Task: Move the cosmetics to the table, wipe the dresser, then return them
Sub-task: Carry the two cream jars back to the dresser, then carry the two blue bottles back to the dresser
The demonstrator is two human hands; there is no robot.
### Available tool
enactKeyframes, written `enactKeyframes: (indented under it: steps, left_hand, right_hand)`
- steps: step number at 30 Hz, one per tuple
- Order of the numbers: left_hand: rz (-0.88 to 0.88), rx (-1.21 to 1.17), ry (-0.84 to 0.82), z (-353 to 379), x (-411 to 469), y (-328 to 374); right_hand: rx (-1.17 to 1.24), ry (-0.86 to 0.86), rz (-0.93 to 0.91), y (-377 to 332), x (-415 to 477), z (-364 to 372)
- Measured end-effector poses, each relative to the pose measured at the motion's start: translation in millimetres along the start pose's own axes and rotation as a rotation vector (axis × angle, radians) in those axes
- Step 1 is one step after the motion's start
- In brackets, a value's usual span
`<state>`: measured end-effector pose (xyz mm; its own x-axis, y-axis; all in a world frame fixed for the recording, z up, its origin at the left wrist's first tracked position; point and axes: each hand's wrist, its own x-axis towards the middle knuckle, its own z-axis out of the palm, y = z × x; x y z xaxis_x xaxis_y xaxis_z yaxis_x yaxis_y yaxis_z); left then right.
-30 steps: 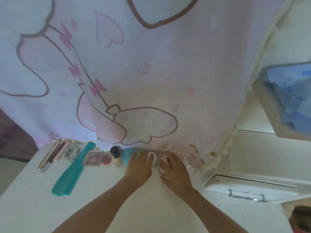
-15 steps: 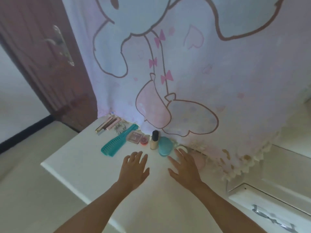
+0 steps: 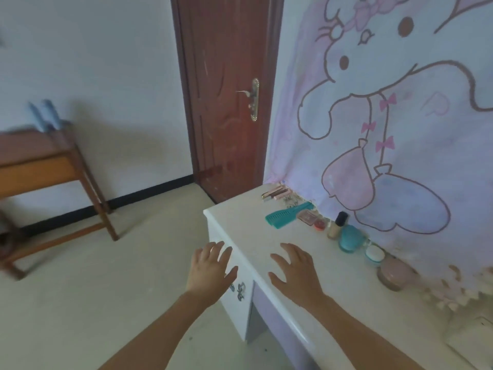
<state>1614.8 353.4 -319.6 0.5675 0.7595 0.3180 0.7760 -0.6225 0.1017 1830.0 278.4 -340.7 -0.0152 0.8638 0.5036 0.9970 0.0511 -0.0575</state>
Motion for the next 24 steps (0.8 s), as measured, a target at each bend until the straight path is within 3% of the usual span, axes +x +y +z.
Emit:
enactKeyframes:
  steps: [2, 6, 14, 20, 24]
  left_hand:
    - [-0.079, 0.049, 0.083, -9.8, -39.5, -25.6]
    - [-0.308, 0.144, 0.036, -42.5, -120.8, -68.0]
    - [-0.766, 0.276, 0.097, -123.2, -252.1, -112.9]
    - [-0.983, 0.299, 0.129, -152.8, -311.6, -105.3]
    - [-1.026, 0.300, 0.161, -165.6, -331.1, -112.1]
  right_hand:
    - [0.065, 0.002, -0.095, -41.2, 5.2, 5.2]
    - [0.216, -0.039, -0.237, -131.1, 5.8, 18.7]
    - [0.326, -0.103, -0.643, -265.8, 36.6, 5.5]
    - [0.379, -0.106, -0.788, -322.1, 32.0, -21.9]
    - [0.331, -0.148, -0.867, -343.8, 28.3, -35.9]
